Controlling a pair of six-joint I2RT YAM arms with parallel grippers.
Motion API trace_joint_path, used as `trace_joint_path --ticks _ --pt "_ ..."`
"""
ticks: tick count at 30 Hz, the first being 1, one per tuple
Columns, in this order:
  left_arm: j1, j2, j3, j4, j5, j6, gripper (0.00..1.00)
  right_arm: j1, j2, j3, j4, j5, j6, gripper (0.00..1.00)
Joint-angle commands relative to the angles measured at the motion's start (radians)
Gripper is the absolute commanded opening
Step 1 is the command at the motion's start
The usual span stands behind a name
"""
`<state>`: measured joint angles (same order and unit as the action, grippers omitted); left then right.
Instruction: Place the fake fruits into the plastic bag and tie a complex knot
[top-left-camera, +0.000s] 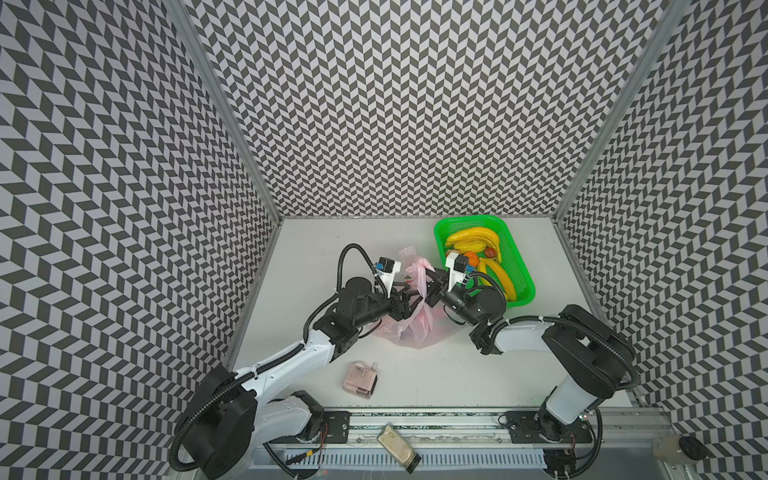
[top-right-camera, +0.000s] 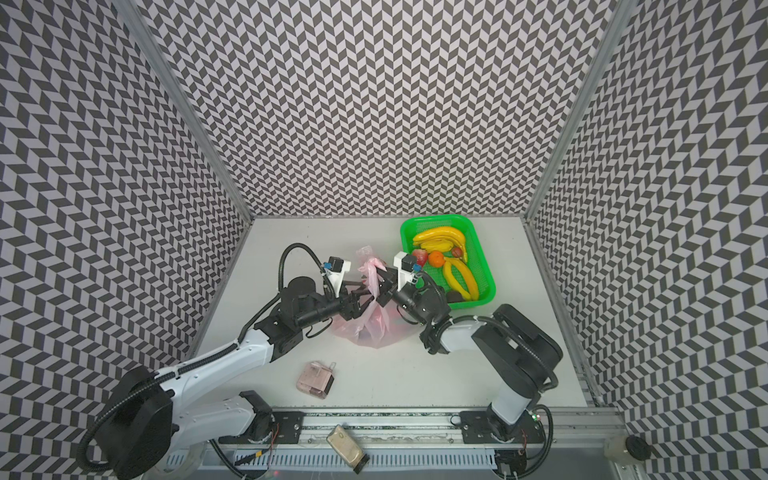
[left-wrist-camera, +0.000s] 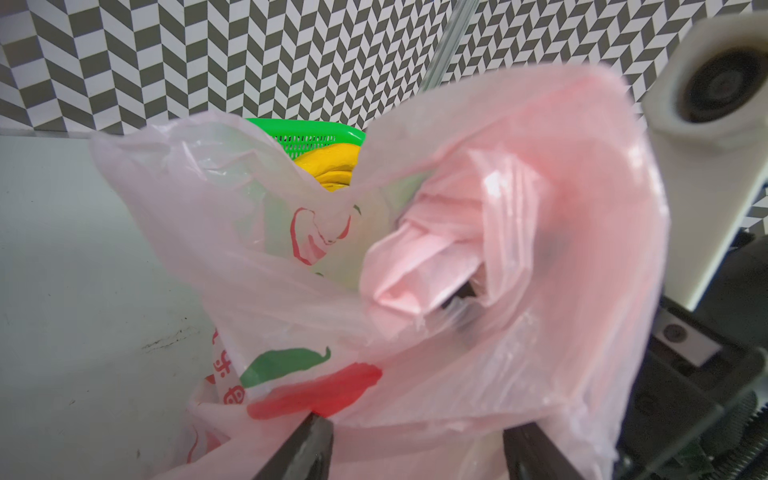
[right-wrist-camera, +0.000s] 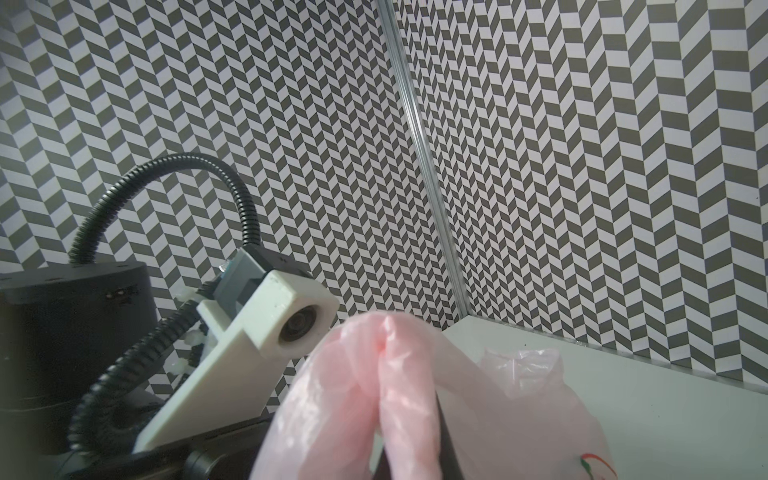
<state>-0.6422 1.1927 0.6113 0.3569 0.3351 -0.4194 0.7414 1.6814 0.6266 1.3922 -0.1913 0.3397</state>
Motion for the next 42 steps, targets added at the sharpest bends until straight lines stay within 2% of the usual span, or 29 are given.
trace_joint_path --ticks 1,4,8,12,20,24,27,33,37,42 --pt "-0.012 0.026 -0.014 0.088 -0.020 -0.030 0.66 0.021 -0.028 -0.007 0.101 -0.045 0.030 0.00" --pt "-0.014 0.013 -0.019 0.078 -0.023 -0.020 0.67 0.021 -0.029 -0.014 0.104 -0.039 0.027 0.00" --pt "-0.010 -0.052 -0.019 -0.006 -0.098 0.022 0.71 0.021 -0.032 -0.021 0.115 -0.032 0.022 0.00" --pt "0.005 -0.123 -0.019 -0.081 -0.119 0.059 0.76 0.018 -0.032 -0.038 0.142 -0.017 0.019 0.00" --pt "0.035 -0.257 -0.010 -0.218 -0.104 0.073 0.86 -0.009 -0.013 -0.049 0.217 -0.066 0.053 0.00" --pt "0.083 -0.330 0.009 -0.271 -0.078 0.071 0.88 -0.024 0.003 -0.055 0.260 -0.094 0.080 0.00" --pt "0.161 -0.363 0.028 -0.277 0.012 0.031 0.85 -0.027 0.003 -0.052 0.257 -0.115 0.079 0.00" --pt "0.313 -0.334 0.057 -0.229 0.272 -0.224 0.73 -0.028 0.011 -0.049 0.261 -0.129 0.068 0.00" --pt "0.320 -0.256 0.028 -0.113 0.399 -0.372 0.54 -0.028 0.024 -0.043 0.267 -0.123 0.074 0.00" --pt "0.286 -0.195 -0.042 0.006 0.430 -0.481 0.48 -0.027 0.061 -0.032 0.323 -0.117 0.115 0.00"
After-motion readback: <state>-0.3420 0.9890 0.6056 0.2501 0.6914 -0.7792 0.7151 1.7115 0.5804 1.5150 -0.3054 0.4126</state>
